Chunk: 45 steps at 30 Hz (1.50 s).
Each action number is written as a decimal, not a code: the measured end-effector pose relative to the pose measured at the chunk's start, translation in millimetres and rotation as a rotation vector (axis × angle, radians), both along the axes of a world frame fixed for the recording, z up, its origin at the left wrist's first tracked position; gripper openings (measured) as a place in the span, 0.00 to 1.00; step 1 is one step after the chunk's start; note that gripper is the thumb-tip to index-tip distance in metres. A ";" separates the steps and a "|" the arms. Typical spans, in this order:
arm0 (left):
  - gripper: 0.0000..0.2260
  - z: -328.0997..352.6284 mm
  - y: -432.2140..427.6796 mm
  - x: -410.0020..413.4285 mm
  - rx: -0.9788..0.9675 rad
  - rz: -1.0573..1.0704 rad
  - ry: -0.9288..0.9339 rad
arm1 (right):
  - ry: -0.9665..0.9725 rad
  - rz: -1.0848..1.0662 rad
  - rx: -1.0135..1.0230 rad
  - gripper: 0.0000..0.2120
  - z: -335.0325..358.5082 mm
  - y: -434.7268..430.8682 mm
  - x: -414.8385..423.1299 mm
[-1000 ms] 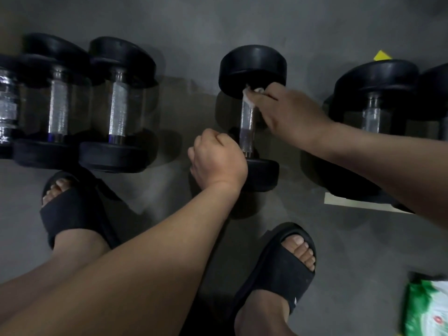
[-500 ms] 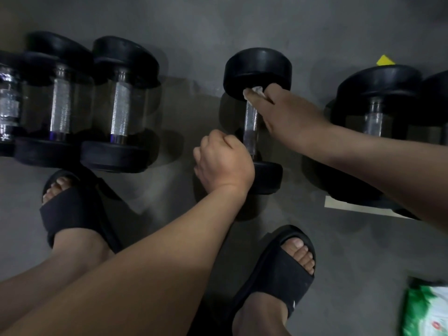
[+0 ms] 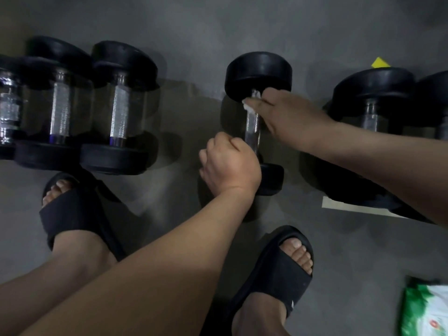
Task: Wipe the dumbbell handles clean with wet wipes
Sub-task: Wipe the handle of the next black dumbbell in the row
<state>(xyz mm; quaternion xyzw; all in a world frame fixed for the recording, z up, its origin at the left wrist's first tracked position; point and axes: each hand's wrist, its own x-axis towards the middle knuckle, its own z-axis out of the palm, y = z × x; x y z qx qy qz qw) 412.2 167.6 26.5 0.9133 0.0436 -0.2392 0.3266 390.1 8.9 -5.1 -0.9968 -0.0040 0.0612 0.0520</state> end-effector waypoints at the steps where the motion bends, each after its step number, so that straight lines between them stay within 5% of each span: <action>1: 0.11 0.2 -0.7 -1.8 0.000 -0.003 0.001 | 0.008 -0.035 0.043 0.19 -2.5 1.5 -2.6; 5: 0.10 3.0 -4.2 -5.0 0.006 -0.015 -0.011 | 0.081 0.109 0.030 0.24 12.6 4.3 -10.5; 11: 0.11 4.2 -10.6 -14.2 0.016 -0.016 -0.020 | 0.175 -0.046 -0.145 0.27 24.3 8.8 9.6; 17: 0.10 1.9 -10.5 -13.6 0.003 0.010 -0.038 | 0.161 0.290 0.187 0.22 20.0 -3.7 -19.6; 22: 0.11 2.1 -10.4 -15.5 -0.012 0.019 -0.034 | 0.083 -0.042 0.105 0.26 9.6 -10.9 1.1; 28: 0.11 1.5 -9.1 -12.3 -0.025 0.021 -0.037 | 0.066 0.150 0.276 0.21 14.0 -1.0 -32.6; 33: 0.11 -0.2 -8.5 -12.8 -0.019 0.013 -0.031 | -0.026 -0.222 0.226 0.31 4.8 1.2 -15.6; 38: 0.11 -1.3 -5.3 -9.1 -0.036 0.013 -0.027 | 0.006 -0.304 0.479 0.16 2.1 18.7 -41.1; 41: 0.11 -2.6 -4.2 -6.2 -0.049 0.019 -0.033 | -0.045 -0.246 0.383 0.19 -4.8 12.2 -38.9; 45: 0.11 -2.3 -4.9 -8.2 -0.045 0.014 -0.027 | -0.170 -0.470 0.324 0.14 -7.0 9.1 -15.1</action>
